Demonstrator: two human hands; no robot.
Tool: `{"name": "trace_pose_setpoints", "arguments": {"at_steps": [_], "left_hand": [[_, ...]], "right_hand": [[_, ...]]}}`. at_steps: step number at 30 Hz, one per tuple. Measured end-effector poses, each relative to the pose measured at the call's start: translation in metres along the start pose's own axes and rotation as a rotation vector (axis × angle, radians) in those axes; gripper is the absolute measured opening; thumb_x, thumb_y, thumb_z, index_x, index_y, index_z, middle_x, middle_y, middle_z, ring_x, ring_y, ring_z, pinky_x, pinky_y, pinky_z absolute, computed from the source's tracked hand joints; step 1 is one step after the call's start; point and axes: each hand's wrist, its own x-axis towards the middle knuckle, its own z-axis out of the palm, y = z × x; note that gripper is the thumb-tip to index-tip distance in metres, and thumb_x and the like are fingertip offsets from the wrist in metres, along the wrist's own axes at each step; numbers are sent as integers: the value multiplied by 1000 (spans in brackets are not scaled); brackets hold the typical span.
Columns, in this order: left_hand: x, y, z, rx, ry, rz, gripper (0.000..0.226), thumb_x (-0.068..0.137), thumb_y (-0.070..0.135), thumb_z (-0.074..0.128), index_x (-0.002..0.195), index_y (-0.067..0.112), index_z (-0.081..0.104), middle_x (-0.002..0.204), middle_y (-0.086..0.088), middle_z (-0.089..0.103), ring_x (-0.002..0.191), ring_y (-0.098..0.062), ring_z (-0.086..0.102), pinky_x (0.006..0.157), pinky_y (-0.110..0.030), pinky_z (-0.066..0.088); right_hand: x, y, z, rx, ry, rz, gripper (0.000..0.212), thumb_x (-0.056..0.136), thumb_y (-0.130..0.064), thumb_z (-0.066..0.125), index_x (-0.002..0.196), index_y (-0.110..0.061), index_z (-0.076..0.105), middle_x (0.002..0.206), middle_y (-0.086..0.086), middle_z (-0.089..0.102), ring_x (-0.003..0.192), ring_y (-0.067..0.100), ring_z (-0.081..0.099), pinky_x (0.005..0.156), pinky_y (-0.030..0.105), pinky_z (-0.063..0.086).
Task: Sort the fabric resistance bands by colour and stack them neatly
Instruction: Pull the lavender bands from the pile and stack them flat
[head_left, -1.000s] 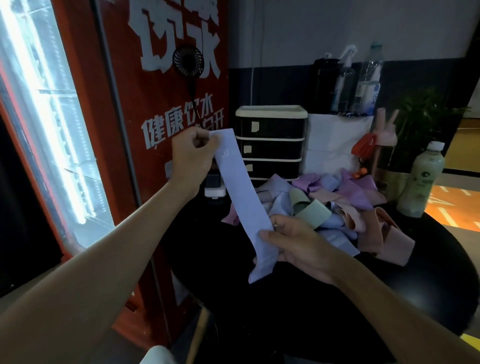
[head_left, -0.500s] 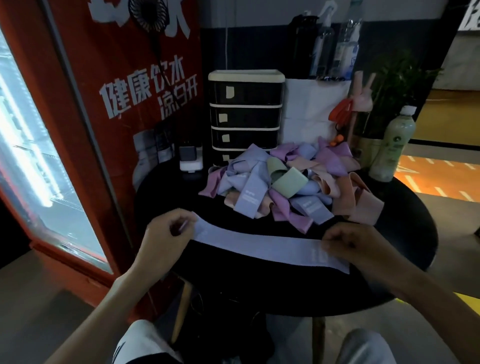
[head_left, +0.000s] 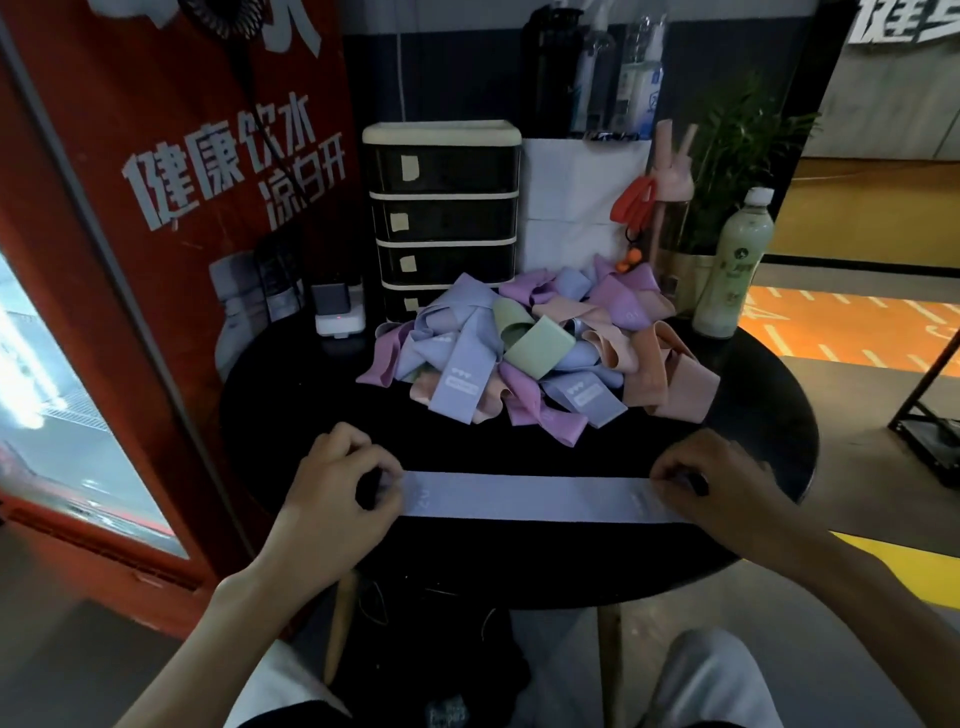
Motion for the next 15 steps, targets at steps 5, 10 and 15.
{"name": "trace_pose_setpoints", "arguments": {"at_steps": [5, 10, 15], "left_hand": [[9, 8, 8, 66, -111, 153, 22, 80, 51, 54, 87, 36, 68, 99, 23, 52, 97, 3, 46, 89, -17, 30], [8, 3, 13, 39, -151, 144, 29, 85, 59, 47, 87, 39, 68, 96, 23, 56, 99, 5, 48, 91, -12, 25], [16, 10, 10, 69, -187, 127, 28, 81, 62, 45, 83, 41, 64, 93, 22, 57, 96, 3, 50, 88, -13, 25]], "right_hand": [[2, -16, 5, 23, 78, -103, 30, 87, -26, 65, 74, -48, 49, 96, -22, 52, 99, 10, 49, 91, 45, 45], [2, -13, 15, 3, -25, -143, 29, 87, -28, 64, 75, -49, 49, 92, -25, 51, 91, -1, 49, 90, 40, 46], [9, -23, 13, -94, -19, -177, 12, 90, -29, 60, 85, -39, 56, 93, -23, 53, 95, 1, 48, 93, 34, 37]]}}
